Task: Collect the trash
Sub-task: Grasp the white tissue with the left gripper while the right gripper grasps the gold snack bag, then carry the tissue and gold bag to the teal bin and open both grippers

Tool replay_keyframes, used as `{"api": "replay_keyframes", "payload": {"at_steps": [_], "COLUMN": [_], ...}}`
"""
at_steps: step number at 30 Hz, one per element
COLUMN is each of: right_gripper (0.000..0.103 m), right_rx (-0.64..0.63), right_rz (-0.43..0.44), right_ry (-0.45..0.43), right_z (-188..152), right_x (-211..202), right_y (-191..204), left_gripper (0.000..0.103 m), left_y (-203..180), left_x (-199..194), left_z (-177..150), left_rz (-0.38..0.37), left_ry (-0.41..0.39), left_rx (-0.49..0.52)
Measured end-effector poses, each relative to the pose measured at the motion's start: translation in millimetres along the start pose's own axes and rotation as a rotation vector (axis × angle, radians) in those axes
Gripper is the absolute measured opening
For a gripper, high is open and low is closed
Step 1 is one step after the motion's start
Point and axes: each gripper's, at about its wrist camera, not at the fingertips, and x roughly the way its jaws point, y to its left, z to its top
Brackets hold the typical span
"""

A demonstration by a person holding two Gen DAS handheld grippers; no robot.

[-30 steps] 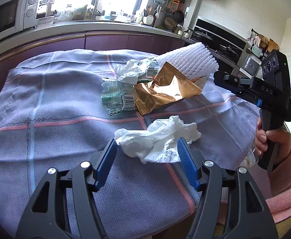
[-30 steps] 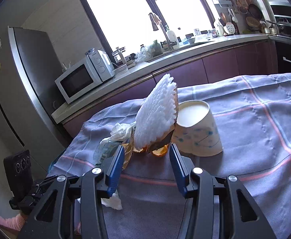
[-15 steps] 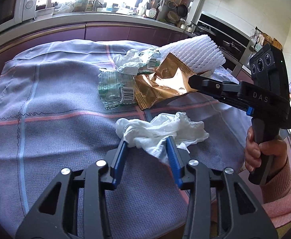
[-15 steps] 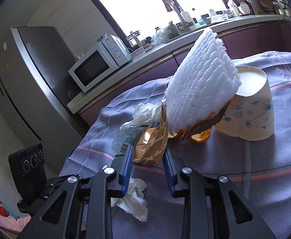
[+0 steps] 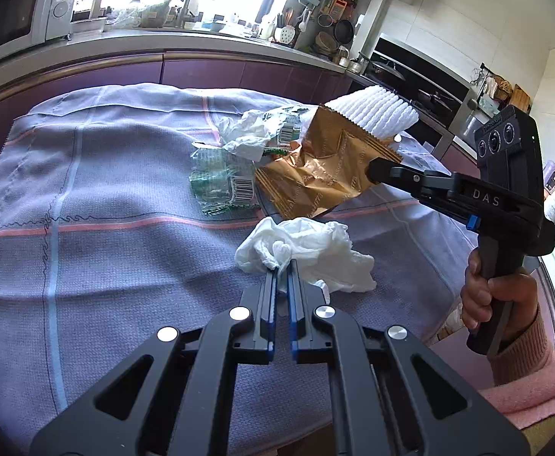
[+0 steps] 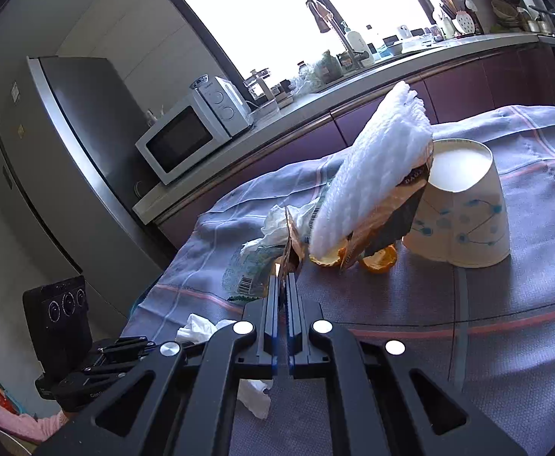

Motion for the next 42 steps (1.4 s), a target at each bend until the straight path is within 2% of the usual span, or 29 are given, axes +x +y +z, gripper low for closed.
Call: {"api": "replay_keyframes", "payload": {"at_steps": [22, 27, 34, 42], "right_gripper": [0.002, 0.002, 0.002, 0.002], "right_rx": [-0.118, -0.150, -0.185, -0.222], "right_rz": [0.093, 0.124, 0.195, 0.307], "right_ry": [-0.039, -0.046, -0.010, 0.050], "right_z": [16.9, 23.3, 27.9, 33.8], "right_x": [-2.7, 0.1, 24.1, 64.1], "right_y": [55.4, 72.3, 99.1, 138.7], "left_gripper": [0.005, 0.005, 0.005, 0.005], "left_y": [30.6, 45.9, 63.9, 96.0], "left_x": [-92.6, -115.3, -146.7, -187.6], "left_z": [-2.9, -5.4, -11.6, -19.7], "left_rz": [0.077, 0.118, 0.184, 0.305], "left_ry": [-0.173, -0.209, -0.258, -0.317], "left_rx": [-0.046, -0.075, -0.119, -0.183]}}
